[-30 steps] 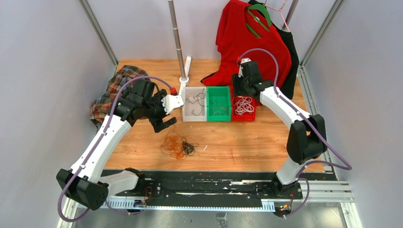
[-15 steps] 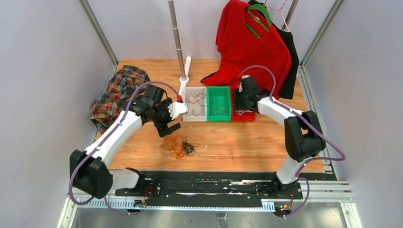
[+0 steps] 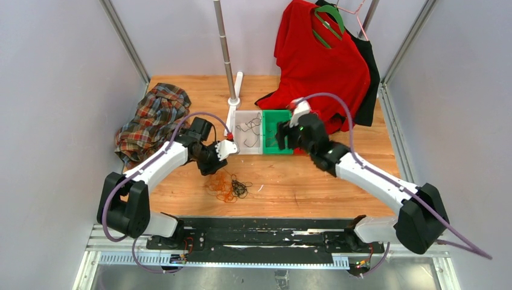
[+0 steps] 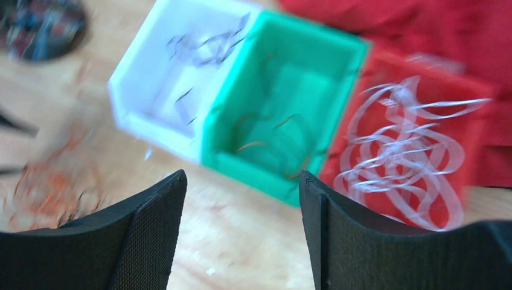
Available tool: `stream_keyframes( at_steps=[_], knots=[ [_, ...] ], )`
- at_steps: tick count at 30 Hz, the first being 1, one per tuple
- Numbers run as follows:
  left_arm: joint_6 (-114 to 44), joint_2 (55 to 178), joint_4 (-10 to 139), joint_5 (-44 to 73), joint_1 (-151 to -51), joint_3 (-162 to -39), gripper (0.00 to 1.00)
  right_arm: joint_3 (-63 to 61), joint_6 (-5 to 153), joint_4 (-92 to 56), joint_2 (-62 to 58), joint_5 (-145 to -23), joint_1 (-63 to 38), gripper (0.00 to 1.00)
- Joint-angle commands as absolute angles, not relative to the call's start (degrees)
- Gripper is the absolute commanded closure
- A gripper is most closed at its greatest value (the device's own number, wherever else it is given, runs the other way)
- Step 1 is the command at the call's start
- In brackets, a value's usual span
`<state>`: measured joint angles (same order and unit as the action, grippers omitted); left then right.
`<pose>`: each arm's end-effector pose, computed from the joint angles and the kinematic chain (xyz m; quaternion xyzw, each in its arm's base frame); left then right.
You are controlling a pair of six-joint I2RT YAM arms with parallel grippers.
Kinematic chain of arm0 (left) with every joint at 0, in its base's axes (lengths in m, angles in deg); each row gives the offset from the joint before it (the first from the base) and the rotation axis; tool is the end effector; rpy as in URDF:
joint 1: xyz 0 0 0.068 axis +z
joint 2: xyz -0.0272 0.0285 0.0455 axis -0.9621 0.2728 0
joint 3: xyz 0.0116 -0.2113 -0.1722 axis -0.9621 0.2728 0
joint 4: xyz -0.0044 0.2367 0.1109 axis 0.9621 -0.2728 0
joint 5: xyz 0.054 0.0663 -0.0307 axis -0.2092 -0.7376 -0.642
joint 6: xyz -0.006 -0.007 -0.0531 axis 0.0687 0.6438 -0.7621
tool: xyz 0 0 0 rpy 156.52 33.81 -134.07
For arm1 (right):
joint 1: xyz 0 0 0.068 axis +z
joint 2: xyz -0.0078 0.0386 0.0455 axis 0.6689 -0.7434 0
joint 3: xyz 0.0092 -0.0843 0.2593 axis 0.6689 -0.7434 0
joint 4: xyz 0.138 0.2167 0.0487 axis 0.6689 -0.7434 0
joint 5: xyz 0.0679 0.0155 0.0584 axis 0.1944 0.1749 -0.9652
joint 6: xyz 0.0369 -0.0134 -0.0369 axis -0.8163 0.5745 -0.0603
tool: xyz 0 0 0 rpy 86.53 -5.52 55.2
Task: Untangle the cables
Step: Untie the cable.
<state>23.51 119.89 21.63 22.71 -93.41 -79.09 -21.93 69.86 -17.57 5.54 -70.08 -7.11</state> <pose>0.2353 -0.0927 0.2077 0.5522 0.8022 -0.0939 0.2067 0.2488 0.1684 0.3084 -0.1358 0.8010 0.1829 0.5536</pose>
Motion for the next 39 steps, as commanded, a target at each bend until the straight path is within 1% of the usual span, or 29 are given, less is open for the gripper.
stream_keyframes(
  at_steps=[1, 5, 7, 10, 12, 14, 15, 16, 17, 19, 20, 21, 22, 24, 27, 31, 33, 36, 39],
  knots=[
    [24.26, 120.23, 24.35, 24.59, -93.02, -79.17, 0.56, -27.53, 69.91, -11.81, 4.81, -65.32, 5.21, 0.32],
    [25.33, 119.67, 19.84, 25.72, -91.67, -82.02, 0.74, -31.12, 71.16, -3.74, 2.06, -67.98, 13.97, 0.31],
    [25.96, 118.74, 18.65, 26.48, -90.92, -82.20, 0.78, -31.09, 70.85, -1.87, -1.15, -69.70, 17.28, 0.31],
    [26.19, 117.47, 17.07, 26.54, -90.66, -82.50, 0.88, -30.29, 71.35, 1.13, -6.08, -68.94, 21.47, 0.31],
    [25.47, 116.63, 15.39, 27.50, -90.60, -83.60, 0.91, -29.46, 71.44, 2.80, -7.91, -68.16, 22.69, 0.30],
    [24.68, 115.33, 13.35, 29.07, -90.60, -85.00, 0.91, -28.88, 71.63, 5.62, -8.94, -67.53, 22.79, 0.30],
    [24.46, 114.58, 12.23, 30.08, -90.60, -85.67, 0.89, -28.53, 71.77, 6.61, -9.18, -67.07, 22.79, 0.30],
    [24.36, 113.83, 11.13, 30.96, -90.60, -86.04, 0.84, -28.15, 71.87, 7.62, -9.41, -66.87, 22.73, 0.30],
    [24.41, 112.83, 10.81, 31.66, -90.60, -85.96, 0.74, -27.72, 71.91, 8.32, -9.82, -66.83, 22.59, 0.30],
    [24.98, 112.27, 10.94, 32.39, -90.60, -84.95, 0.52, -27.07, 71.09, 8.51, -10.88, -66.11, 22.45, 0.30],
    [25.26, 112.52, 11.33, 32.36, -90.60, -84.34, 0.43, -27.12, 69.98, 8.45, -11.12, -65.63, 22.38, 0.31],
    [24.99, 113.16, 12.32, 31.76, -90.60, -83.63, 0.39, -27.57, 68.86, 8.85, -11.33, -65.60, 22.24, 0.31],
    [24.37, 114.14, 13.69, 30.86, -90.59, -82.97, 0.36, -28.27, 67.96, 9.79, -11.43, -65.93, 22.23, 0.31],
    [23.03, 116.50, 16.70, 28.92, -90.60, -82.03, 0.35, -29.54, 65.62, 11.16, -12.09, -67.35, 22.27, 0.32],
    [21.49, 119.13, 21.58, 28.01, -90.33, -80.77, 0.34, -29.95, 63.02, 11.74, -13.89, -68.27, 22.43, 0.33],
    [20.76, 121.67, 25.19, 30.09, -90.08, -79.83, 0.35, -31.37, 60.13, 13.86, -15.03, -67.20, 22.44, 0.33],
    [20.89, 123.09, 25.21, 30.96, -90.06, -79.76, 0.40, -31.80, 59.24, 14.03, -15.08, -66.72, 22.36, 0.33],
    [20.60, 124.52, 24.48, 30.90, -90.07, -80.07, 0.65, -32.65, 58.32, 13.95, -15.08, -66.12, 22.36, 0.34],
    [20.67, 123.05, 20.31, 31.50, -89.84, -82.08, 0.83, -33.59, 57.45, 14.36, -14.84, -65.37, 22.20, 0.35]
  ],
)
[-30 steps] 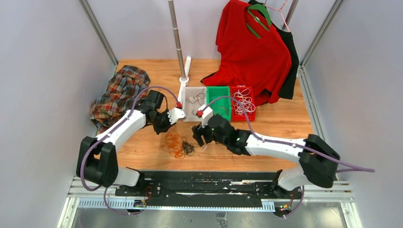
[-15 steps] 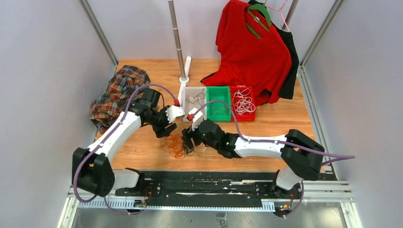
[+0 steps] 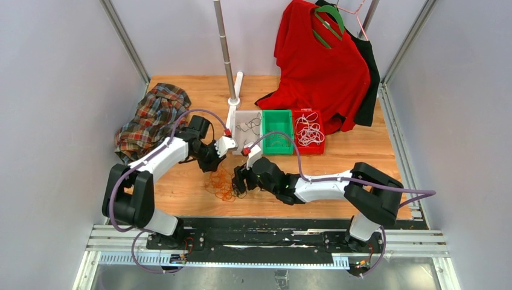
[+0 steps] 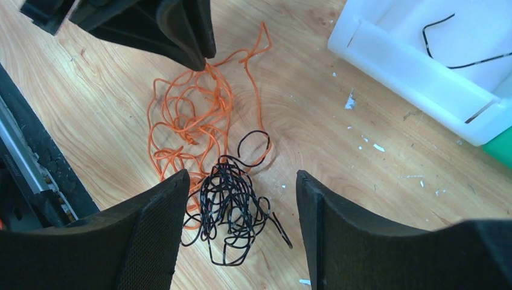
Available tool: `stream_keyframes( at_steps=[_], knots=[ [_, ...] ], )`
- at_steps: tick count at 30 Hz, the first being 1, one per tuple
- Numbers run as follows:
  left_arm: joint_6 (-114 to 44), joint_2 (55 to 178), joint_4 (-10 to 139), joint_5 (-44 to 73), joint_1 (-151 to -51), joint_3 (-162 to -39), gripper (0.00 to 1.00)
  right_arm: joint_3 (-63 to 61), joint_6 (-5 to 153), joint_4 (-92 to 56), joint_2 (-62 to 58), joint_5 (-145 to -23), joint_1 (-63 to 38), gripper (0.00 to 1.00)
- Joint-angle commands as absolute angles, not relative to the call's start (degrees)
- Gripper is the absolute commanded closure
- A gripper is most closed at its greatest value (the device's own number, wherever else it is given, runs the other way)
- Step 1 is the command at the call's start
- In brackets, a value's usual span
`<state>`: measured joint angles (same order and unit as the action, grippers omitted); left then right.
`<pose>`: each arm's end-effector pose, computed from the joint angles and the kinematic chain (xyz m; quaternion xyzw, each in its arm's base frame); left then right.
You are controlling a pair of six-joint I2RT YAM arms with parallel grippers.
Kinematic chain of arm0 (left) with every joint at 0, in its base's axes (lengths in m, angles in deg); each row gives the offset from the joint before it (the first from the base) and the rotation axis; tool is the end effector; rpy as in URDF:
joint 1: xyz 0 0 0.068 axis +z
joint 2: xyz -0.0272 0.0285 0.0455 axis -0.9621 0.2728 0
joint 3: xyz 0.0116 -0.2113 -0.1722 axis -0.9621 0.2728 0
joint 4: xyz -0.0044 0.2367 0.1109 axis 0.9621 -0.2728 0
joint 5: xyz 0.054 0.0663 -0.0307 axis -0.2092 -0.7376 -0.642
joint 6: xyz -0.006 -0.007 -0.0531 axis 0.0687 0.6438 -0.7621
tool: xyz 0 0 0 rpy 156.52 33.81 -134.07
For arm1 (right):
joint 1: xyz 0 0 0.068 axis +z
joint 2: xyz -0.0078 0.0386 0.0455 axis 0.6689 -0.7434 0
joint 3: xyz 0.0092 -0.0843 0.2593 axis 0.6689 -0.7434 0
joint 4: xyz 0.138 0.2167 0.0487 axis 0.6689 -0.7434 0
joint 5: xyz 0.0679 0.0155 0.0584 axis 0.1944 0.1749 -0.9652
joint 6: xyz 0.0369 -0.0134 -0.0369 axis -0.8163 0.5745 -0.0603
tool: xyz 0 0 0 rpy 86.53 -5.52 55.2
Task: Untangle the cables
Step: Untie the cable.
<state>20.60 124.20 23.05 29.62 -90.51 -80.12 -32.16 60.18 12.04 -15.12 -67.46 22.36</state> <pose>0.2498 -0.0879 0.1971 0.5135 0.8189 -0.1554 0.2038 0.1550 0.3094 0.1905 -0.2617 0.7752 0.3370 0.4658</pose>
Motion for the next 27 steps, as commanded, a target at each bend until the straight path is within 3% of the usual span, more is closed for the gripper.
stream_keyframes(
  at_steps=[1, 5, 19, 27],
  knots=[
    [20.93, 121.78, 18.47, 32.25, -89.74, -82.88, 0.88, -33.91, 57.30, 14.76, -14.61, -65.38, 22.06, 0.35],
    [19.85, 115.37, 13.04, 35.71, -89.81, -85.73, 0.99, -34.21, 58.54, 16.40, -13.09, -65.39, 21.70, 0.35],
    [15.74, 104.45, -0.37, 42.26, -90.71, -97.38, 0.99, -29.59, 65.52, 28.27, -10.14, -70.16, 21.45, 0.30],
    [14.22, 102.75, -2.93, 42.93, -93.23, -101.48, 1.00, -24.85, 66.96, 26.30, -12.25, -71.33, 21.48, 0.36]
  ],
)
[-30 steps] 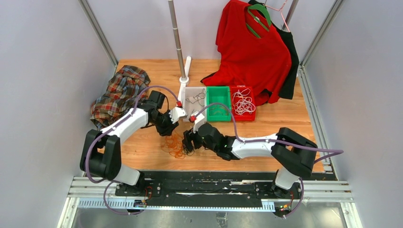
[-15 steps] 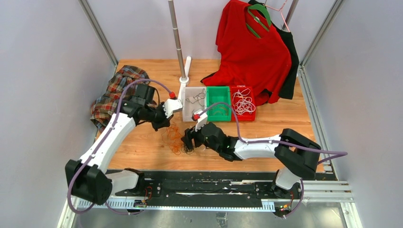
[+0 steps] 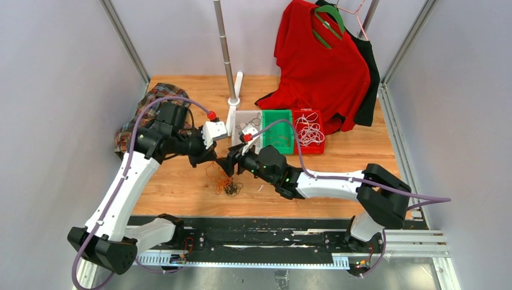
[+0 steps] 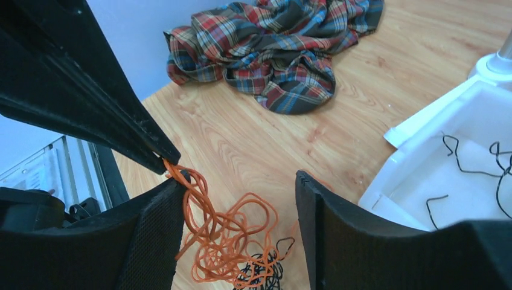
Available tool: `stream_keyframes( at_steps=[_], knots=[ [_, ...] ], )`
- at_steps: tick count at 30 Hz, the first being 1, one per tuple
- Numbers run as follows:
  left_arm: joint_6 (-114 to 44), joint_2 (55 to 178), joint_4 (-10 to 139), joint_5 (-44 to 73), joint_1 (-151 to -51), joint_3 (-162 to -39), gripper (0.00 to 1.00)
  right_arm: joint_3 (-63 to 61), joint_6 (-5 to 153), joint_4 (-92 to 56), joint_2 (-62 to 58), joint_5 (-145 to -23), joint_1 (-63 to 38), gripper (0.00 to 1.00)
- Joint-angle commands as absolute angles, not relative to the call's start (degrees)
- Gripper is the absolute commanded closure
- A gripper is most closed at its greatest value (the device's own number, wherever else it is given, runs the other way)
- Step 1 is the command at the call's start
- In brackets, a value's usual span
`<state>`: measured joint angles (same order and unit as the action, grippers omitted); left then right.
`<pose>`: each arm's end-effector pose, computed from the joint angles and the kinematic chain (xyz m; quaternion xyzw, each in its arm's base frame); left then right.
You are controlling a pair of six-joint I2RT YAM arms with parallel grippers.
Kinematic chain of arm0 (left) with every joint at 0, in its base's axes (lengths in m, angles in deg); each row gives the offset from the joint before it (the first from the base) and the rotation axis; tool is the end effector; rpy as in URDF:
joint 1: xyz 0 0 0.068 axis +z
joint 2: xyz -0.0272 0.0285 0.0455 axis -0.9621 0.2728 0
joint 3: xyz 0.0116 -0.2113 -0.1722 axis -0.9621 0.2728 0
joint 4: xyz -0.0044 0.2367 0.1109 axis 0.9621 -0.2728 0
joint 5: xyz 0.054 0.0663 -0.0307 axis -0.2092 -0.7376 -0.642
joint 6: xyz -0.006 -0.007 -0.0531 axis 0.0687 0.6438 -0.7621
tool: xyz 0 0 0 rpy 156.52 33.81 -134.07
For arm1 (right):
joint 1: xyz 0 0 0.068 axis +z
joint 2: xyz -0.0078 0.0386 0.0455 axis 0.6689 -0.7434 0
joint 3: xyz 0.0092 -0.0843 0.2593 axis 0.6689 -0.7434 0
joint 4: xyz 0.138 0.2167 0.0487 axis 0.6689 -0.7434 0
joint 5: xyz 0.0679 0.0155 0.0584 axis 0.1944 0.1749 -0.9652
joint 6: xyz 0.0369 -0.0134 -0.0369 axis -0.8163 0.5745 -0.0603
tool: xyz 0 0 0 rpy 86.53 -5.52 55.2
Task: Untangle the cables
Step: Untie the cable.
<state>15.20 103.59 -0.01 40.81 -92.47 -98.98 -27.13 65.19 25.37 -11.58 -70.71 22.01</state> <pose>0.1779 -0.0800 0.3566 0.5120 0.7576 -0.2276 0.3348 0.1597 0.3187 0.2642 -0.2509 0.6491 0.4311 0.5744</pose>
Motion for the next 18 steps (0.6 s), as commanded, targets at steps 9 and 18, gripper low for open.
stream_keyframes(
  at_steps=[9, 18],
  knots=[
    [15.33, 103.81, -4.09, 43.18, -93.27, -102.00, 0.75, -25.25, 64.18, 24.86, -12.29, -71.70, 20.05, 0.97],
    [21.02, 104.50, -0.86, 39.60, -93.21, -93.20, 0.31, -28.66, 61.88, 22.18, -7.76, -75.98, 18.07, 0.99]
  ],
)
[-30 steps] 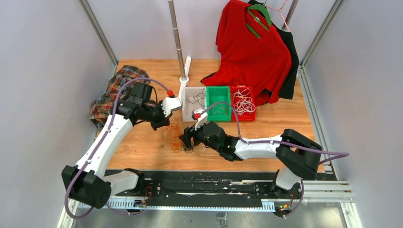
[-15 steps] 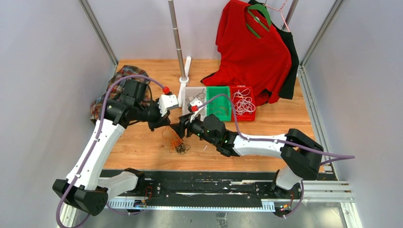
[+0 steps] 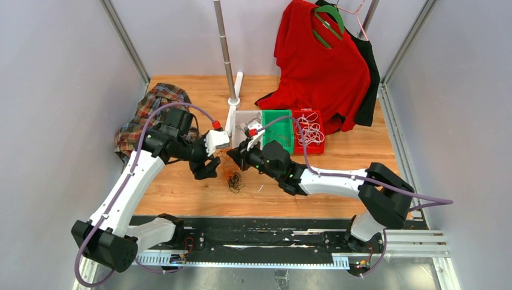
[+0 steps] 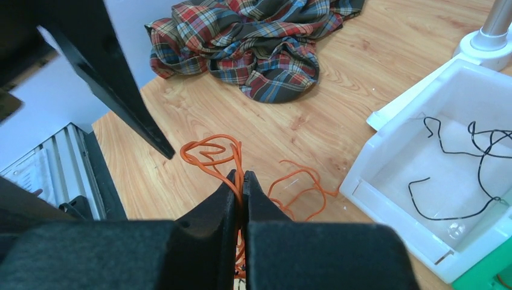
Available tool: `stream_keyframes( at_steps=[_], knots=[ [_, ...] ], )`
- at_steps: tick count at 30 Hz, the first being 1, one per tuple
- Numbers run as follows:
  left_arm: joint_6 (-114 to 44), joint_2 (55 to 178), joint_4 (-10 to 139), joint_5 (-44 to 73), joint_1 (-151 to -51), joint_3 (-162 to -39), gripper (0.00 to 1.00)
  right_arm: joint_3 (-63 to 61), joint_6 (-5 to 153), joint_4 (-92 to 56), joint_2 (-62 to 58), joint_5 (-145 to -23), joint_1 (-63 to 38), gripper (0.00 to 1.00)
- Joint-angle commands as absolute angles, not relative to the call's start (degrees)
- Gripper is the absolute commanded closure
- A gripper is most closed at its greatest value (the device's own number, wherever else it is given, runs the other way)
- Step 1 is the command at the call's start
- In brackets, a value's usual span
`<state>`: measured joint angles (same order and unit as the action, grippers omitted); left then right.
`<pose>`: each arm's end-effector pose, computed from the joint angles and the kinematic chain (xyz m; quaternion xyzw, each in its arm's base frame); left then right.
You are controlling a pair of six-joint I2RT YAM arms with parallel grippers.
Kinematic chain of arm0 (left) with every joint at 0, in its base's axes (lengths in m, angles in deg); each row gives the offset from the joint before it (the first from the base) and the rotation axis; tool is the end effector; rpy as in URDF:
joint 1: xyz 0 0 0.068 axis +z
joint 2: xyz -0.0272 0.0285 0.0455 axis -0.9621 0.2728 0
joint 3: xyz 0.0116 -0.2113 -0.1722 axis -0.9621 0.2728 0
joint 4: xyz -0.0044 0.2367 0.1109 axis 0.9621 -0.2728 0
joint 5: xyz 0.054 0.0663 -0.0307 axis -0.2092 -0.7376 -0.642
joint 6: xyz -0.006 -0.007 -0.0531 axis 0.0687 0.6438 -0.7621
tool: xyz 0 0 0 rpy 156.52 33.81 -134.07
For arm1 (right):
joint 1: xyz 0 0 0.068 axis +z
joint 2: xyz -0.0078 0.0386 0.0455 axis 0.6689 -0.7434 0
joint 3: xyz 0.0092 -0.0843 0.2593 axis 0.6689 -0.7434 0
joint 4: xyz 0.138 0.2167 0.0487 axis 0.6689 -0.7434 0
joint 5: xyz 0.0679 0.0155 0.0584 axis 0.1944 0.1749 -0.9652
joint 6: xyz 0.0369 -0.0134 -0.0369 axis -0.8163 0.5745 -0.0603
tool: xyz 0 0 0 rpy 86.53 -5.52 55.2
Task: Untangle the cables
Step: Untie the cable.
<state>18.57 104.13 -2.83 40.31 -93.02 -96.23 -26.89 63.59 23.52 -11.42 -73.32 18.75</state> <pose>0.1752 -0.0808 0.3381 0.5314 0.7612 -0.2293 0.2928 0.1763 0.3102 0.2630 -0.2421 0.6620 0.4297 0.5644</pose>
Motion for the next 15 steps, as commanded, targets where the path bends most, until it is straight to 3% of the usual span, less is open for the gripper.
stream_keyframes(
  at_steps=[1, 6, 10, 12, 15],
  knots=[
    [20.88, 104.72, 0.33, 39.55, -93.19, -92.34, 0.31, -29.14, 61.44, 21.72, -7.10, -76.57, 18.01, 0.99],
    [17.57, 105.17, 9.14, 39.05, -93.24, -89.23, 0.32, -31.09, 59.00, 19.68, -4.65, -81.64, 17.88, 0.99],
    [15.61, 106.62, 14.00, 41.32, -93.24, -88.08, 0.38, -31.88, 57.60, 19.32, -3.30, -84.65, 17.79, 0.99],
    [15.24, 107.40, 15.40, 43.11, -93.26, -87.39, 0.43, -31.76, 57.45, 18.32, -3.17, -85.24, 17.74, 0.99],
    [16.23, 108.21, 15.46, 44.53, -93.33, -86.67, 0.63, -31.91, 57.30, 16.97, -2.98, -85.45, 17.41, 0.99]
  ],
)
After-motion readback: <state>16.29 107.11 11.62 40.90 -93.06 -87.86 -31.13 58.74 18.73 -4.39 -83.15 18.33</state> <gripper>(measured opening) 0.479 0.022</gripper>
